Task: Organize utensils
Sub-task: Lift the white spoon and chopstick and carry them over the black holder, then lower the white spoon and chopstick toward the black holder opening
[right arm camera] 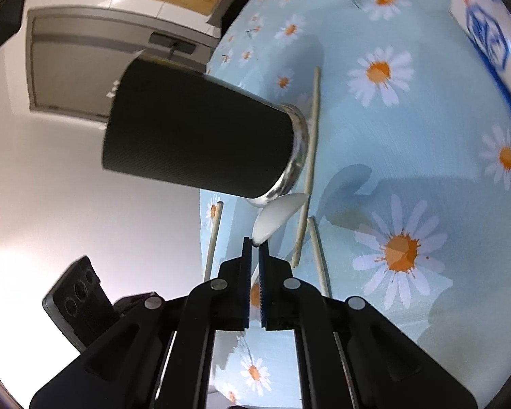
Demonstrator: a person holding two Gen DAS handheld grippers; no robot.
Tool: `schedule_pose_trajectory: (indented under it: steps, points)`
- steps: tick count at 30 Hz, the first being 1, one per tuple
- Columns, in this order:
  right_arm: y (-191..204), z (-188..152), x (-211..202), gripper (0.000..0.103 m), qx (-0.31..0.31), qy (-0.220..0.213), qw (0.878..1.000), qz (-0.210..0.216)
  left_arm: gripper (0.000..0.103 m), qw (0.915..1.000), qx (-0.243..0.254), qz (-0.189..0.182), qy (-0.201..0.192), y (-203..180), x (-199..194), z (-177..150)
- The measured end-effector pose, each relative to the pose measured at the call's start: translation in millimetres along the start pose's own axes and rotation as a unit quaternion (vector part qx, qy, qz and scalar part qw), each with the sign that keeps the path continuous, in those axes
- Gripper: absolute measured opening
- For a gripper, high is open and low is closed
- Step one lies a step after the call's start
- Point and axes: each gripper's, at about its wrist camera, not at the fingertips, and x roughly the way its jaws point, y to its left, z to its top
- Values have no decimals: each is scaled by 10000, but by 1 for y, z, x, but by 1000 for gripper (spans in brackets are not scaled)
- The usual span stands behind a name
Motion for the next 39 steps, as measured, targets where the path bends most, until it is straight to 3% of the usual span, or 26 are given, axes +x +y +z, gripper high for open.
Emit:
schedule_pose_trajectory:
  steps: [12, 22, 27, 33, 39]
  points:
    - [55, -8, -20, 4, -1419, -100, 9884, -529, 4, 9993, -149, -58, -342, 0, -17, -1]
    - [92, -10, -40, 4, -2318, -200, 9682, -918, 4, 9924, -254, -418, -1132, -12, -45, -5]
    - [107, -7, -52, 4, -2684, -236, 9577, -1013, 4, 9829, -317, -610, -1707, -15, -60, -6]
    - [129, -1, -67, 4, -3055, -337, 9457, -1055, 4, 9633, -268, -715, -2574, -16, -85, -3]
    - [153, 8, -74, 4, -3354, -418, 9345, -1113, 4, 9485, -259, -705, -3078, -12, -97, 9]
